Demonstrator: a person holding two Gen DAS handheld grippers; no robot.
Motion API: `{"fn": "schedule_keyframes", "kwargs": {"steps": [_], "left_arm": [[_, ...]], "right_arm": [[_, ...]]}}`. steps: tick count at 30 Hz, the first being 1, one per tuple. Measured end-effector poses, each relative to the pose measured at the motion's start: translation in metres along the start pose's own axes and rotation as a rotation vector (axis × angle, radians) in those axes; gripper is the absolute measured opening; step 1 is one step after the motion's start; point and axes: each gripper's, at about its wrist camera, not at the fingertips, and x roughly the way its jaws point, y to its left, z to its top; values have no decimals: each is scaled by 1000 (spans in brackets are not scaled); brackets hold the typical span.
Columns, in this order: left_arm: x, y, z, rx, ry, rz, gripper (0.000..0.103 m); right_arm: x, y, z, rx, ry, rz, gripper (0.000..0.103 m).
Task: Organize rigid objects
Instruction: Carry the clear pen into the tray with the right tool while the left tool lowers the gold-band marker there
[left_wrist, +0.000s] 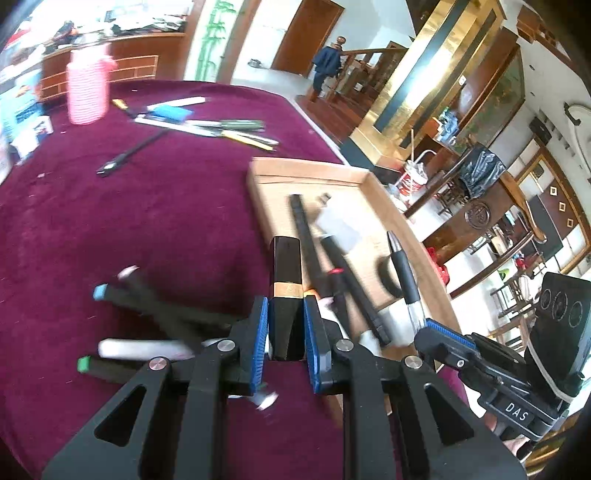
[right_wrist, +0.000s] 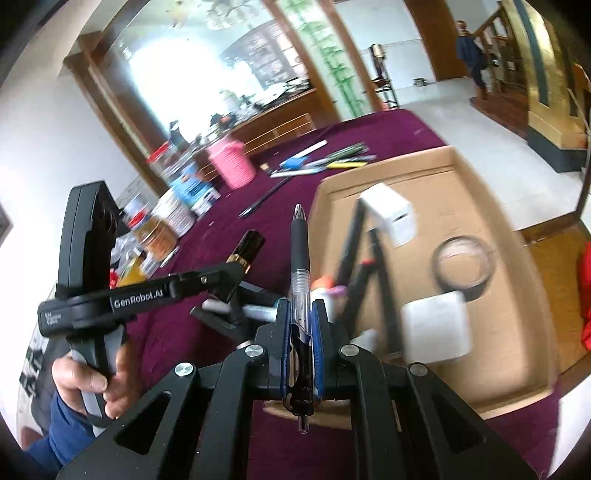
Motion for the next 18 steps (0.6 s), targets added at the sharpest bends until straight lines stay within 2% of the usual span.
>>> {"fn": "schedule_keyframes", "kwargs": {"steps": [6, 13, 18], "left_arm": [[35, -25, 23, -12, 35, -8, 16], [68, -27, 37, -46, 69, 27, 16], [80, -24, 39, -56, 84, 49, 16]], "right_arm": [[-2, -40, 35, 48, 7, -58, 10], [29, -75, 72, 82, 57, -139, 10], [53, -90, 83, 119, 93, -131, 10]]}}
